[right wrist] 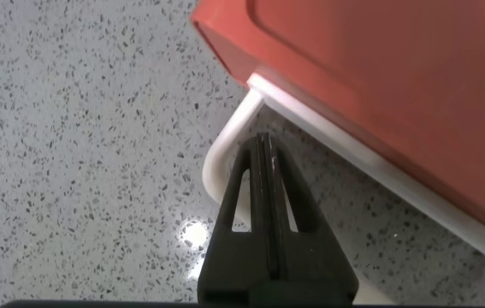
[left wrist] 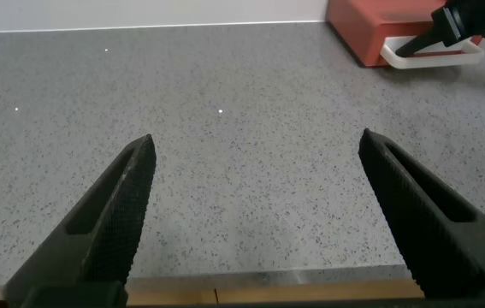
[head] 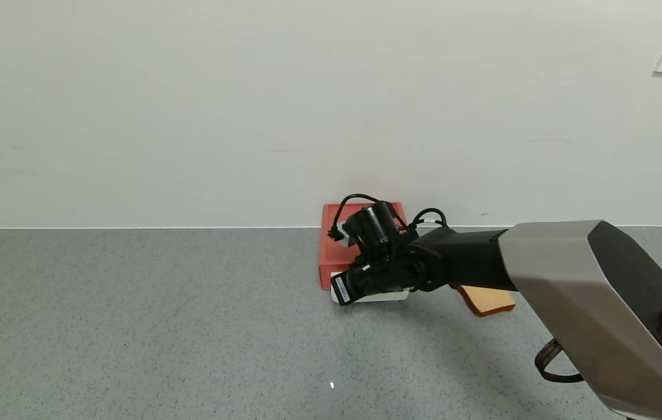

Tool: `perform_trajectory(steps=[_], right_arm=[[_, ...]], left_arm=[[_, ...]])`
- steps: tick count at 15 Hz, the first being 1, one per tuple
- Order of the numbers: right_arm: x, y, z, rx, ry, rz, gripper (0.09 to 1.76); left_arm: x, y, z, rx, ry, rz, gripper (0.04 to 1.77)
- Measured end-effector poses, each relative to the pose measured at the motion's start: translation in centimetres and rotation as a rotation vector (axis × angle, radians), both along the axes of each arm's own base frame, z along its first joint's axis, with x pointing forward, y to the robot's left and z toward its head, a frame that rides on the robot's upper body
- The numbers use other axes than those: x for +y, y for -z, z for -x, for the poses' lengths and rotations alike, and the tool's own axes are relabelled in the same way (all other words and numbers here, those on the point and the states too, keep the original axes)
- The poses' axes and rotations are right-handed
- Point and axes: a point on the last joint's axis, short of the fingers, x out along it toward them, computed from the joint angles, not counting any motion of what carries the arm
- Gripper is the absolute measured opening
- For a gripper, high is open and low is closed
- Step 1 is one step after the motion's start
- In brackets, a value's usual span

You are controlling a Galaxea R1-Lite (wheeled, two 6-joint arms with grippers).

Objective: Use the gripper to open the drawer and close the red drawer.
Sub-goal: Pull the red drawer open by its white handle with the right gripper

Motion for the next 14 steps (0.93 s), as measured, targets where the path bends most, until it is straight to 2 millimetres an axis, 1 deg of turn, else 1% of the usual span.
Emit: perform_trajectory(steps=[5,14], right_arm=[[0.2,0.2,0.5,0.034,-0.01,0.019,0.12],[0.4,0.4,2.1,0.133,-0.036,0.079,0.12]], left_arm=[[0.0,0.0,0.0,0.0,0.0,-0.001,1.72],[0.0,0.0,0.0,0.0,-0.001,-0.001,1.72]])
